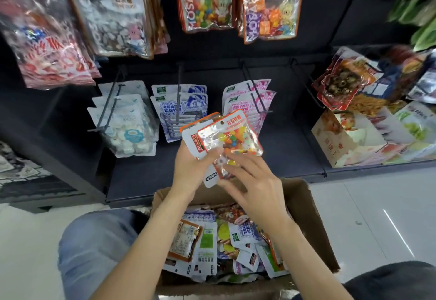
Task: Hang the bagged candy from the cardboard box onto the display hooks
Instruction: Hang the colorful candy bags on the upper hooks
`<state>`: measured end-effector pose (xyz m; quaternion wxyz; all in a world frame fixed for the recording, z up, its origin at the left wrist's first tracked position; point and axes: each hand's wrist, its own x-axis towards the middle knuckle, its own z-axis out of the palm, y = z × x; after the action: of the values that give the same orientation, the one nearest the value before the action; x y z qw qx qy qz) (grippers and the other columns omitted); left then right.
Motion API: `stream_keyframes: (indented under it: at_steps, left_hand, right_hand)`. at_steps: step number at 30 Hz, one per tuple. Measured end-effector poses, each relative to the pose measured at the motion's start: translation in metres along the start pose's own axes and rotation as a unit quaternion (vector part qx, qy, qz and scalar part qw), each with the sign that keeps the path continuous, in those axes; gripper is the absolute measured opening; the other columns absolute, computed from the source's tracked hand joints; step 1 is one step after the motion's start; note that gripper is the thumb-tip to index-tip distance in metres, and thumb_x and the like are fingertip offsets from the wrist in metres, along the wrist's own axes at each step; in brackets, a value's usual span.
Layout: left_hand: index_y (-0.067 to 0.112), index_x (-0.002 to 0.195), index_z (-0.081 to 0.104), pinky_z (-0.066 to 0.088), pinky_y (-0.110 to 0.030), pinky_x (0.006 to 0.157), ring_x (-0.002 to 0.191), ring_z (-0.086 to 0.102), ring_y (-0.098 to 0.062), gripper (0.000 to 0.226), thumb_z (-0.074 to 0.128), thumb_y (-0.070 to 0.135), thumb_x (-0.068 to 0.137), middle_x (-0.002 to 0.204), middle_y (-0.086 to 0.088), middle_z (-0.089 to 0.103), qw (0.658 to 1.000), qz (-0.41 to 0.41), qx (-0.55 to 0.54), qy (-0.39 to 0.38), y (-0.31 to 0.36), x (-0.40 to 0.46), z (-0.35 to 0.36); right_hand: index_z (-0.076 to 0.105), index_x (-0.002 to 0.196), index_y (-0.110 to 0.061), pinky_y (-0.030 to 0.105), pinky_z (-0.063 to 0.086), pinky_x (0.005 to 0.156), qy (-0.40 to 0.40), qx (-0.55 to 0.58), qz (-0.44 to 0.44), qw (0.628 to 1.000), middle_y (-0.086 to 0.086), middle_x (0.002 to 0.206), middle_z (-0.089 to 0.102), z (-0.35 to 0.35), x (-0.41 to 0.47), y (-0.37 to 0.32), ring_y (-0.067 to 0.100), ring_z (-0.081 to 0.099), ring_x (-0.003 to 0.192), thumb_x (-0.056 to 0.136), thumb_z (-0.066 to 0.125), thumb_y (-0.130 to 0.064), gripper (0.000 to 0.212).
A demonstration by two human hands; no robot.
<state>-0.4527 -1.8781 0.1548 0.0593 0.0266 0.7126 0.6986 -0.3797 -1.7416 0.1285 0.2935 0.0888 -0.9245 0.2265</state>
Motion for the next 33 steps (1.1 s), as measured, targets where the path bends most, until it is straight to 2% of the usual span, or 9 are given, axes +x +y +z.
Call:
stream_keyframes:
  at_steps: [4, 7, 10, 14, 18, 21, 24, 28, 33]
  left_hand:
    - [0.031, 0.114, 0.057, 0.053, -0.034, 0.088, 0.1, 0.064, -0.005, 0.038, 0.072, 0.015, 0.083, 0.107, 0.012, 0.068, 0.995, 0.032, 0.081, -0.051, 0.019, 0.011, -0.015]
    - [0.039, 0.107, 0.055, 0.054, -0.023, 0.079, 0.094, 0.065, 0.0, 0.037, 0.073, 0.02, 0.081, 0.101, 0.02, 0.068, 0.989, 0.067, 0.112, -0.076, 0.042, 0.021, -0.023]
    - [0.034, 0.108, 0.057, 0.051, -0.014, 0.069, 0.089, 0.065, 0.004, 0.034, 0.074, 0.025, 0.08, 0.094, 0.022, 0.069, 0.984, 0.086, 0.128, -0.087, 0.063, 0.033, -0.027]
    - [0.029, 0.114, 0.053, 0.048, -0.016, 0.072, 0.09, 0.063, 0.003, 0.043, 0.075, 0.034, 0.078, 0.096, 0.022, 0.065, 0.978, 0.126, 0.161, -0.051, 0.088, 0.049, -0.026]
    - [0.039, 0.145, 0.015, 0.042, -0.002, 0.068, 0.091, 0.045, 0.022, 0.091, 0.076, 0.033, 0.077, 0.112, 0.043, 0.033, 0.977, 0.147, 0.157, -0.014, 0.103, 0.057, -0.03]
    - [0.039, 0.148, 0.008, 0.037, 0.002, 0.068, 0.1, 0.039, 0.019, 0.094, 0.073, 0.031, 0.081, 0.123, 0.036, 0.028, 0.969, 0.179, 0.169, -0.01, 0.11, 0.066, -0.036]
    - [0.037, 0.145, 0.02, 0.04, -0.001, 0.064, 0.085, 0.052, 0.019, 0.08, 0.071, 0.031, 0.083, 0.108, 0.038, 0.042, 0.961, 0.21, 0.182, -0.008, 0.122, 0.077, -0.039]
    - [0.033, 0.145, 0.021, 0.026, 0.012, 0.064, 0.079, 0.029, 0.043, 0.076, 0.068, 0.024, 0.087, 0.116, 0.041, 0.026, 0.95, 0.256, 0.174, 0.027, 0.142, 0.089, -0.038]
    - [0.039, 0.139, 0.035, 0.032, 0.008, 0.065, 0.089, 0.036, 0.028, 0.057, 0.062, 0.025, 0.091, 0.117, 0.042, 0.036, 0.927, 0.294, 0.23, 0.037, 0.148, 0.107, -0.037]
  right_hand:
    - [0.054, 0.127, -0.023, 0.029, 0.047, 0.089, 0.007, 0.051, 0.19, 0.98, -0.003, 0.127, 0.055, -0.018, 0.029, 0.014, 0.01, 0.045, 0.114, 0.086, 0.056, -0.055, 0.052]
    - [0.038, 0.125, -0.036, 0.029, 0.054, 0.086, -0.041, 0.207, 0.266, 0.94, -0.014, 0.114, 0.058, -0.034, 0.061, 0.008, 0.005, 0.059, 0.104, 0.081, 0.071, -0.04, 0.056]
    - [0.029, 0.122, -0.046, 0.027, 0.056, 0.082, -0.023, 0.216, 0.253, 0.943, -0.021, 0.105, 0.059, -0.045, 0.086, 0.002, 0.002, 0.063, 0.097, 0.083, 0.072, -0.031, 0.06]
    - [0.025, 0.129, -0.054, 0.017, 0.051, 0.084, 0.032, 0.214, 0.205, 0.955, -0.02, 0.117, 0.059, -0.052, 0.12, -0.001, -0.004, 0.058, 0.104, 0.086, 0.068, -0.027, 0.067]
    - [0.036, 0.129, -0.052, 0.04, 0.051, 0.092, 0.097, 0.25, 0.18, 0.946, -0.014, 0.122, 0.059, -0.052, 0.153, 0.003, 0.008, 0.056, 0.113, 0.087, 0.068, -0.023, 0.061]
    - [0.04, 0.131, -0.043, 0.045, 0.047, 0.099, 0.108, 0.295, 0.166, 0.935, -0.011, 0.13, 0.055, -0.044, 0.171, -0.001, 0.014, 0.053, 0.12, 0.086, 0.068, -0.014, 0.06]
    - [0.04, 0.136, -0.031, 0.036, 0.039, 0.108, 0.141, 0.305, 0.131, 0.933, -0.016, 0.138, 0.046, -0.04, 0.185, -0.009, 0.008, 0.043, 0.129, 0.088, 0.065, -0.008, 0.059]
    - [0.039, 0.14, -0.029, 0.003, 0.027, 0.102, 0.161, 0.267, 0.111, 0.944, -0.02, 0.136, 0.041, -0.037, 0.212, -0.01, -0.013, 0.033, 0.126, 0.093, 0.06, -0.016, 0.053]
    - [0.041, 0.142, -0.029, -0.007, 0.023, 0.09, 0.14, 0.233, 0.138, 0.952, -0.01, 0.137, 0.044, -0.03, 0.232, -0.002, -0.022, 0.032, 0.112, 0.096, 0.056, -0.025, 0.049]
